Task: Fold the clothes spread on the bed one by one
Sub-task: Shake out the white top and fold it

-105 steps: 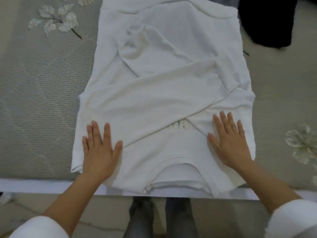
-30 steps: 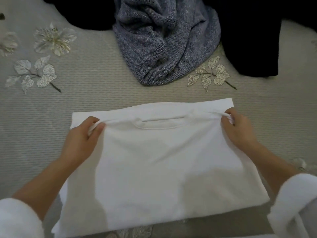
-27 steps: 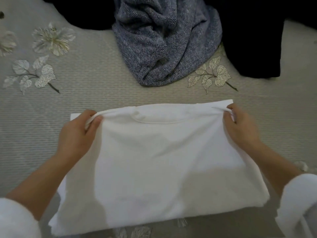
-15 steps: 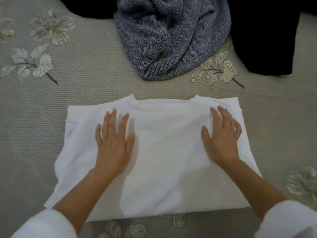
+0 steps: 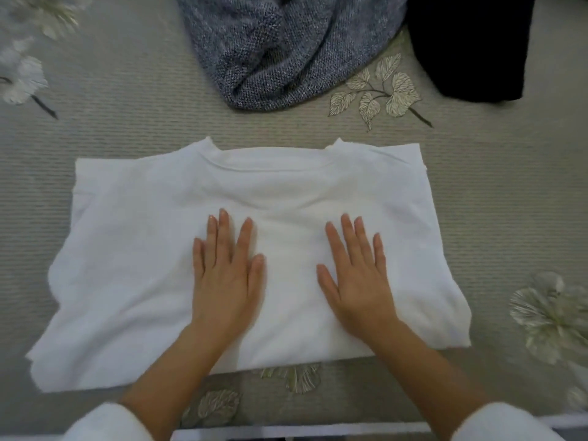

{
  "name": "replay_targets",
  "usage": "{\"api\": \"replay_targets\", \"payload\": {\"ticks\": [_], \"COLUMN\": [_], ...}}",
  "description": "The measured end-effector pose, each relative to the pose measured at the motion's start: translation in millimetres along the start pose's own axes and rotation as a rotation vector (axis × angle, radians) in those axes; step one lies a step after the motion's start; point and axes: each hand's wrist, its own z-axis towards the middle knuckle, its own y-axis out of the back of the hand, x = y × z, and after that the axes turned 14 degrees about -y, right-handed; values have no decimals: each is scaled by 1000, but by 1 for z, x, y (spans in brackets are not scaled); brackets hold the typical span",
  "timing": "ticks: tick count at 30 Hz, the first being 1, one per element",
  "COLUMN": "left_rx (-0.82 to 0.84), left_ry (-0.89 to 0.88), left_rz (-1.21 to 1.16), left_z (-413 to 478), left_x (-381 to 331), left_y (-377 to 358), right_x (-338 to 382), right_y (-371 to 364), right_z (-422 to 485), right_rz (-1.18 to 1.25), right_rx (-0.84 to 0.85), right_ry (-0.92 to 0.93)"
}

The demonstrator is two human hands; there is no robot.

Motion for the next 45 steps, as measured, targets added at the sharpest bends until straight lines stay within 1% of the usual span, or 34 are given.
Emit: {"api": "replay_targets", "payload": {"ticks": [1,3,6,9,11,13,16,18,20,21,24,26,27,28,30,31,33,35,37,39,41,44,45], "left_rx": [16,60,50,1,-3,-11,-32,-8,18,21,13,-5,-1,20,77,92,128,171,224,299,346,379,353], "left_ry": [-1,30,116,233,276,339,482,517,515,512,524,522,481,401,181,80,-57,-122,-207,-339,-427,-443,-445], "left_rz": [-23,-26,31,56,75,68,23,15,12,12,11,0,-9,-20,-57,-76,-122,-175,-176,-129,-79,-8,48], "left_z": [-11,-33,-51,-53,-55,-61,-73,-80,-84,-84,-80,-75,-73,-73,-75,-77,-77,-72,-66,-59,-50,-38,-38], "left_x": [-10,-23,-25,-13,-3,6,17,24,28,29,25,12,0,-16,-61,-85,-133,-171,-196,-208,-214,-219,-221], "left_y": [-3,-13,-26,-27,-25,-23,-20,-19,-17,-17,-18,-20,-22,-25,-37,-45,-62,-75,-81,-84,-84,-82,-84], "right_x": [4,6,-14,-46,-65,-76,-83,-92,-108,-116,-132,-131,-130,-130,-132,-135,-141,-145,-147,-148,-145,-136,-133], "right_y": [-6,-17,-24,-19,-13,-8,-6,-7,-3,0,7,12,14,15,19,23,29,37,48,56,62,67,67], "right_z": [-15,-39,-49,-52,-57,-60,-62,-64,-66,-67,-65,-61,-60,-60,-57,-52,-37,-18,0,18,34,55,60], "right_rz": [13,-37,-120,-156,-162,-175,-204,-210,-201,-200,-189,-40,98,257,550,659,819,918,974,884,807,804,787], "right_rx": [-4,21,28,21,28,38,53,85,129,149,192,179,147,97,-5,-39,-50,5,97,167,206,211,205], "right_ry": [47,110,119,-4,-94,-146,-217,-297,-357,-346,-223,-200,-220,-249,-357,-438,-615,-722,-758,-718,-666,-642,-644]}}
